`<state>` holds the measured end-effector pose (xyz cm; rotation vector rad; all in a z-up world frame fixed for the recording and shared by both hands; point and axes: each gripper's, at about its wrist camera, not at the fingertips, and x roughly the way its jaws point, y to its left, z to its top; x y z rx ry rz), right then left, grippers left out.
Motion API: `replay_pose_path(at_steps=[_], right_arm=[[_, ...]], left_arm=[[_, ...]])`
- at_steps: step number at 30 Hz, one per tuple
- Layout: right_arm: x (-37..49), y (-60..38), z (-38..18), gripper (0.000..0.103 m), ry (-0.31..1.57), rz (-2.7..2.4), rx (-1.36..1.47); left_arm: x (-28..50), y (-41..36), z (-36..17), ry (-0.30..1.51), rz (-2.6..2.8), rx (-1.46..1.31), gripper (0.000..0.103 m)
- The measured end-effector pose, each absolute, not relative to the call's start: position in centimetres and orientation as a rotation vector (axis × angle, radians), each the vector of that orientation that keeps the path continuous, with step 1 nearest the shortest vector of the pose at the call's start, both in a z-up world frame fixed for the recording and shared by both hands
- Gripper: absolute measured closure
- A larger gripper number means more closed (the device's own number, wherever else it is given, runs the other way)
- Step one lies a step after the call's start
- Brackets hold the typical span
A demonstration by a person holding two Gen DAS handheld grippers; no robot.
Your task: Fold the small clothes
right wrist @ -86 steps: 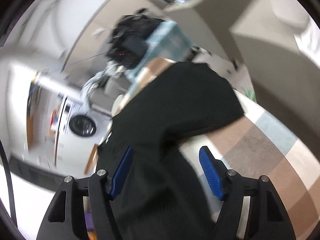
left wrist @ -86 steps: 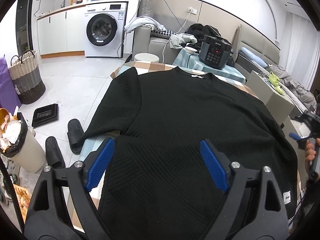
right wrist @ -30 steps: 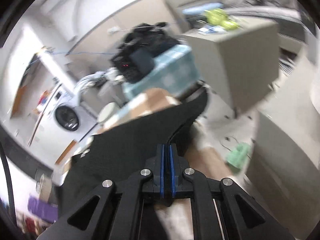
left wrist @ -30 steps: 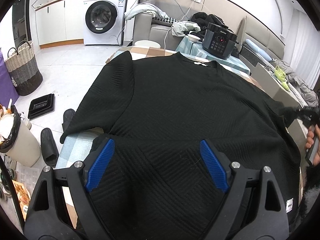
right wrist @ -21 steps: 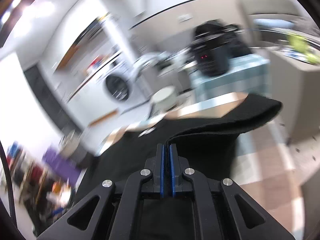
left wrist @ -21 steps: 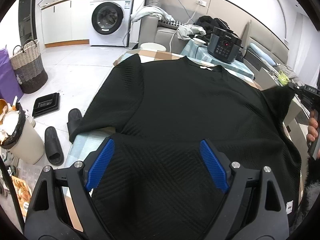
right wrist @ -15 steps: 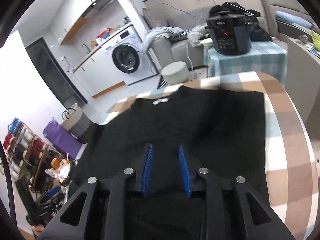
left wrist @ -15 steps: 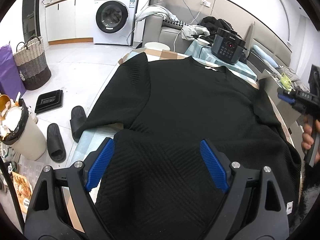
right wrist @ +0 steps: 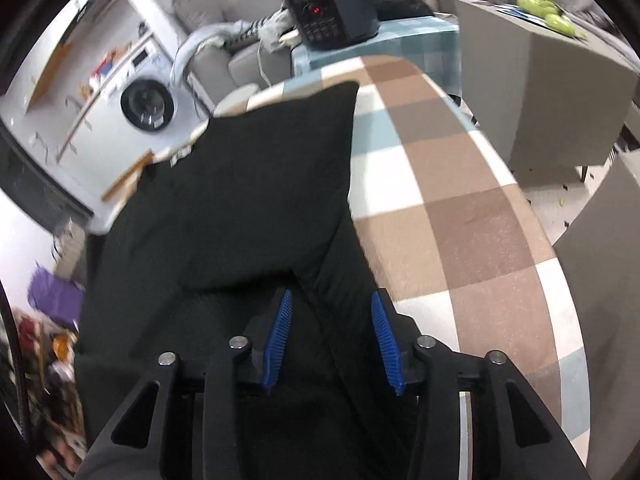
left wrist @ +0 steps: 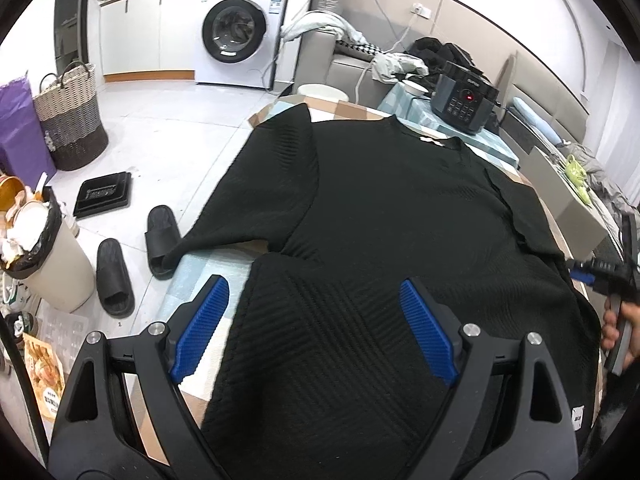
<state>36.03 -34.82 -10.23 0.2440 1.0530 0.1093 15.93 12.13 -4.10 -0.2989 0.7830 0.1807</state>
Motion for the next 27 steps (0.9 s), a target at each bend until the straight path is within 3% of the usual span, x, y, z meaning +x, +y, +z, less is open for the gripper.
replay_pose_path(at_steps=[3,4,6,14,17,19,23,27], right_arm=[[36.2,-33.9,-10.8,0.064,1.051,0.081,0.161],[36.4,-33.9,-11.0,0.078,1.046,0.082,0.148],[36.6,-33.6,-11.4,0.095,1.05,0.109,0.107],[36.5,-36.5,-11.1,0.099,1.033,-0.003,0.144],[35.9,-36.7,-10.3,0.095,1.028,0.019,0.174],[35.4,-36.6,-9.7,0.086,1.02,0.046,0.205],[33.6,-36.0,-7.6,0.077,0.956,0.087,0.24],[31.5,-34.7,-6.3,0.059,0.895,0.109,0.272]], left_arm=[[15.9,13.3,-4.2,0.789,0.227,-0.316,0.017],[15.8,14.0,-4.3,0.792,0.252,-0.334,0.017],[15.4,15.3,-4.6,0.79,0.28,-0.377,0.017],[15.2,21.2,-6.6,0.807,0.393,-0.525,0.017],[16.0,23.1,-8.0,0.834,0.409,-0.58,0.017],[17.0,24.5,-9.0,0.848,0.399,-0.648,0.017],[18.5,27.0,-10.6,0.845,0.357,-0.777,0.017],[20.1,28.9,-12.2,0.828,0.326,-0.899,0.017]])
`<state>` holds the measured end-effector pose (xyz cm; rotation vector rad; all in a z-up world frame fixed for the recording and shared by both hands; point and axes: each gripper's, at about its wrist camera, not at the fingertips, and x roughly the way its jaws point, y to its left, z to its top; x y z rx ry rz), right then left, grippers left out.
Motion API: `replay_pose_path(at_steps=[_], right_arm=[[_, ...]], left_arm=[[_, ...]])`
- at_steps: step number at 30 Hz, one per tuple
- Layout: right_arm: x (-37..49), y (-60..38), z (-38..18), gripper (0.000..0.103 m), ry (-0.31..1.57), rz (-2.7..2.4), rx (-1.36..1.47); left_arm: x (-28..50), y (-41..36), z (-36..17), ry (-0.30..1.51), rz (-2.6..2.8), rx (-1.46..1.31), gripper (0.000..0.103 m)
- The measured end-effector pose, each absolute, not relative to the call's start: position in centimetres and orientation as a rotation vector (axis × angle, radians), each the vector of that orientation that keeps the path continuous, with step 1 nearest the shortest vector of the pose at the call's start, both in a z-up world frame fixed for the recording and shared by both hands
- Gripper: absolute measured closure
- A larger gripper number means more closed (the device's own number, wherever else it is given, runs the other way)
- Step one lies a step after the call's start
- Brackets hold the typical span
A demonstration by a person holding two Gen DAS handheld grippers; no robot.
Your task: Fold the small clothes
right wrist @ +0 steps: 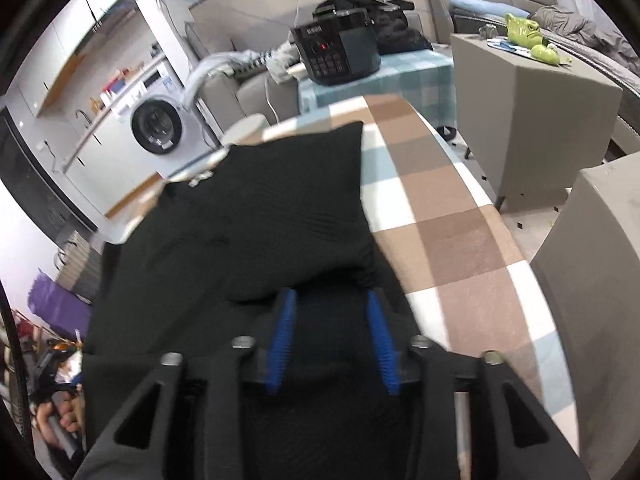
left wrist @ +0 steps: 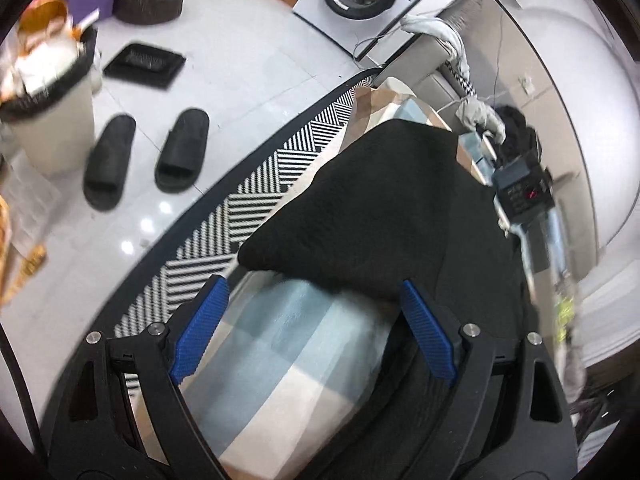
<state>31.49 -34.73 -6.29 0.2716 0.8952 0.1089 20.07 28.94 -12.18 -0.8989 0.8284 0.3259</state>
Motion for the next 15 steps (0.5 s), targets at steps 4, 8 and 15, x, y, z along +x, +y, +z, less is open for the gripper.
replay_pose_path(at_steps=[4,8,15], right_arm=[[29.6,-33.3,-5.1,0.05,0.843,0.14,0.286],[28.0,-32.6,-4.2,0.049,0.804,0.163,0.29],[27.2,-32.8,-3.9,0.049,0.788,0.155,0.315]], left_arm=[[21.8,30.3,-14.1,0.849,0.321,-0.983,0.018],[23.4,31.4,-16.2,0.882,0.314,-1.075,0.027],[24.3,32.1,-16.2,0.784,0.297,-1.103,0.075]])
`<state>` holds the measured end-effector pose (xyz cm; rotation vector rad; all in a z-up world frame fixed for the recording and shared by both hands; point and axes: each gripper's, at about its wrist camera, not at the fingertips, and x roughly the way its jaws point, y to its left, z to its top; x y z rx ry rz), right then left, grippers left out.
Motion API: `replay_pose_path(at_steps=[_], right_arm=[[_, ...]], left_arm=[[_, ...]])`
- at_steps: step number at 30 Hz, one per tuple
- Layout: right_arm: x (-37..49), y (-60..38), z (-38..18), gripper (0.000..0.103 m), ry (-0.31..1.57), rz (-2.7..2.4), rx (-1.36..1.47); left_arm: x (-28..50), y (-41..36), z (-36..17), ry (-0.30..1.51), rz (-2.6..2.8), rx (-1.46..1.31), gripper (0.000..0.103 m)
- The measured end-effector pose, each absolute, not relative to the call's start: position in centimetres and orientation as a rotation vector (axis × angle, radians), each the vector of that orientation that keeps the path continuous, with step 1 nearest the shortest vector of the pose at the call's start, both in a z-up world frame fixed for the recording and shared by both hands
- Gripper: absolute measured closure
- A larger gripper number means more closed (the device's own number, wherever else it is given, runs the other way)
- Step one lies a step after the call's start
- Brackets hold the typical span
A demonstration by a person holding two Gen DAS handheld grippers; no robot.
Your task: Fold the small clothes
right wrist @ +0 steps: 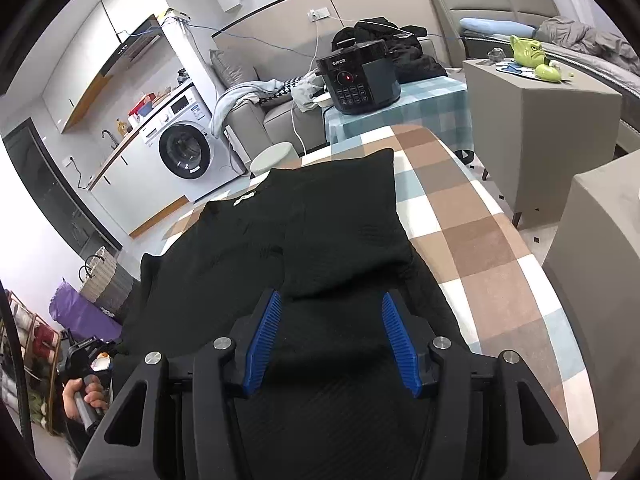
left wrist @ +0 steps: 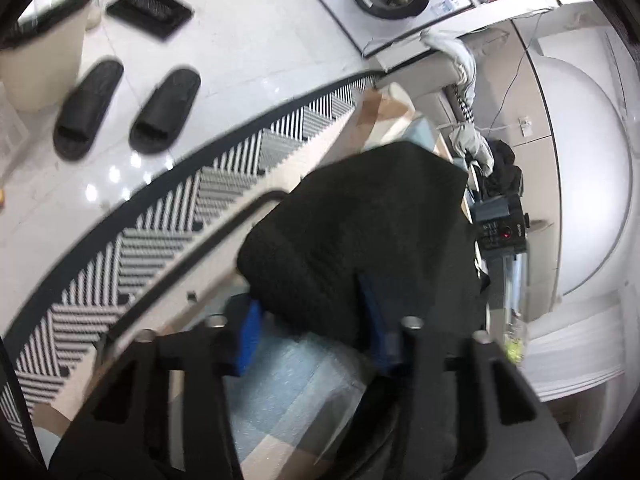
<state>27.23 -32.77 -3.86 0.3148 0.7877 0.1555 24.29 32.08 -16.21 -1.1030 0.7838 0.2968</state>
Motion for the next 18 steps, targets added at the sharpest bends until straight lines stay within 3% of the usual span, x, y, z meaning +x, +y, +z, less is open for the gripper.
replay_pose_path(at_steps=[1,4,9,14,16,17,18], right_arm=[[27.1,-32.8,-3.9,0.049,0.788,0.155,0.316],[26.8,-32.7,-4.3,0.049,0.796,0.159,0.311],[25.8,-32.6,-4.7,0.049,0.807,0.182,0.307],[25.1,-33.0,-5.2,0.049,0.826,0.188,0.325],[24.8,-33.2,-5.3,0.049,0.828,0.185,0.32],[24.7,-33.2,-5.3,0.049,0.829,0.183,0.319],[24.6,-33.3,-5.3,0.049,0.831,0.18,0.319]], left_arm=[[24.4,32.0,-15.6,0.768,0.312,-1.069,0.083],[24.7,31.4,-13.8,0.724,0.334,-0.997,0.091],[26.9,27.6,-8.0,0.636,0.347,-0.753,0.094],[31.8,18.1,-1.4,0.618,0.196,-0.471,0.094],[34.0,13.4,-0.8,0.667,0.105,-0.382,0.089],[35.3,11.2,-1.2,0.727,0.039,-0.354,0.083],[36.0,9.7,-1.5,0.777,-0.01,-0.336,0.07]])
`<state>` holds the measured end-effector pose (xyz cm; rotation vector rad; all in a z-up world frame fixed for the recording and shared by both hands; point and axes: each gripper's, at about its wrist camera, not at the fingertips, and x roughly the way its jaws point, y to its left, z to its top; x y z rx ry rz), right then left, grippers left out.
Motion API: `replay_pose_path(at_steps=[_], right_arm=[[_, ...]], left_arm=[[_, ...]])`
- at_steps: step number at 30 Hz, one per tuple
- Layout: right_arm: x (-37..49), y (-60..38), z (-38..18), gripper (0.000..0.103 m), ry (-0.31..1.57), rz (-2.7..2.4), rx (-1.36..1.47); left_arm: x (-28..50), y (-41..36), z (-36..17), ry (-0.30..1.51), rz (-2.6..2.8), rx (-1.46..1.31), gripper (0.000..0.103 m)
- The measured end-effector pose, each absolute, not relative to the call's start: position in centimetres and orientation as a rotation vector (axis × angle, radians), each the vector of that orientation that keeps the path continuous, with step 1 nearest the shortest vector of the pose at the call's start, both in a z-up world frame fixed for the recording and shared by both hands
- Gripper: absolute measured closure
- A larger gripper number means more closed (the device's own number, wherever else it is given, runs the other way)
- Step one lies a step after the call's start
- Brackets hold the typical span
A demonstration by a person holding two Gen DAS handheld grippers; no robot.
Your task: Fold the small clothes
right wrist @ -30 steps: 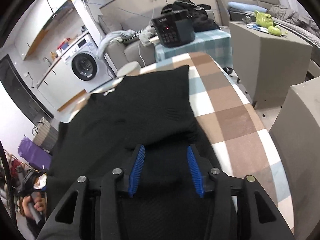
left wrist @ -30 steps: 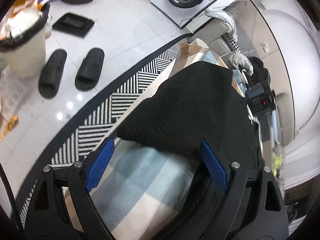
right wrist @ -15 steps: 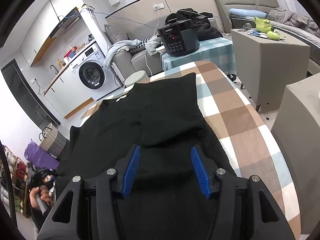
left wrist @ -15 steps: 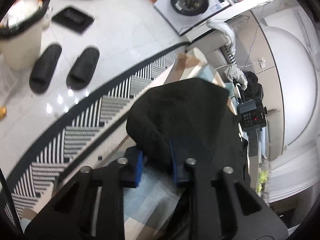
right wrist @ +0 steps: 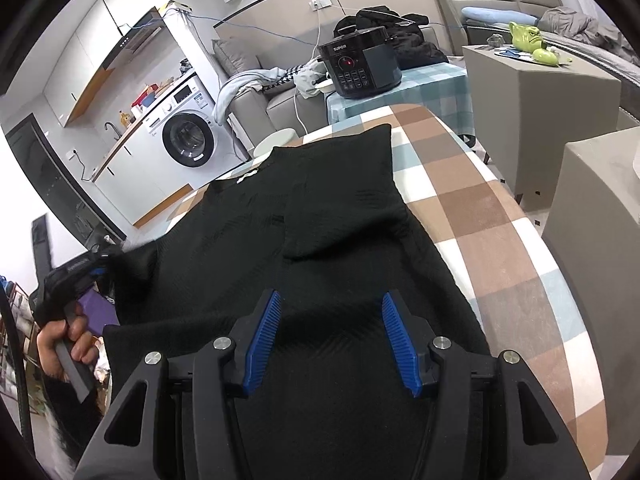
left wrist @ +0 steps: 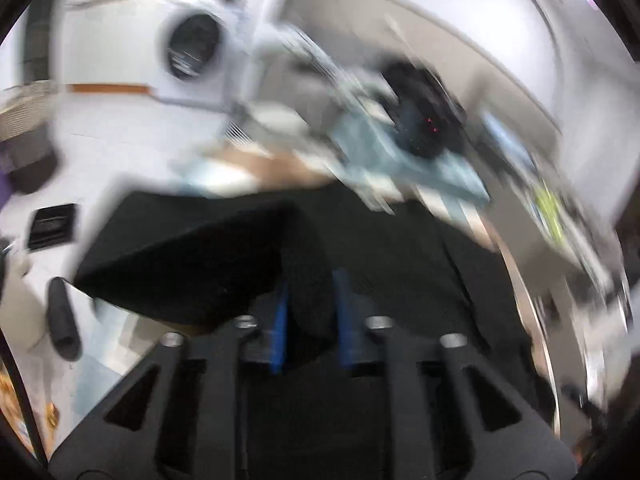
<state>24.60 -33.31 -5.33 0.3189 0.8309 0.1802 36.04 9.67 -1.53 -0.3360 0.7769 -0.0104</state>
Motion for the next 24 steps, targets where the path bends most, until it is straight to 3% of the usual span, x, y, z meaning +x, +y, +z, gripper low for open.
replay_pose_path(at_steps=[1,4,14,24], right_arm=[[24.5,-33.4,-5.4,0.049,0.834,0.177,0.323],[24.3,-33.6,-5.6,0.049,0.842,0.174,0.332],[24.3,-33.2,-6.1,0.049,0.848,0.2,0.344],[24.2,-33.6,-6.3,0.049,0.867,0.179,0.363]], left_arm=[[36.5,7.9,-2.0,0.819,-0.063,-0.315,0.057],[35.7,6.2,-2.7,0.806,-0.1,-0.269,0.034],[31.8,14.5,-7.3,0.815,0.049,-0.444,0.033],[39.2,15.5,-10.2,0.818,0.072,-0.581,0.034]])
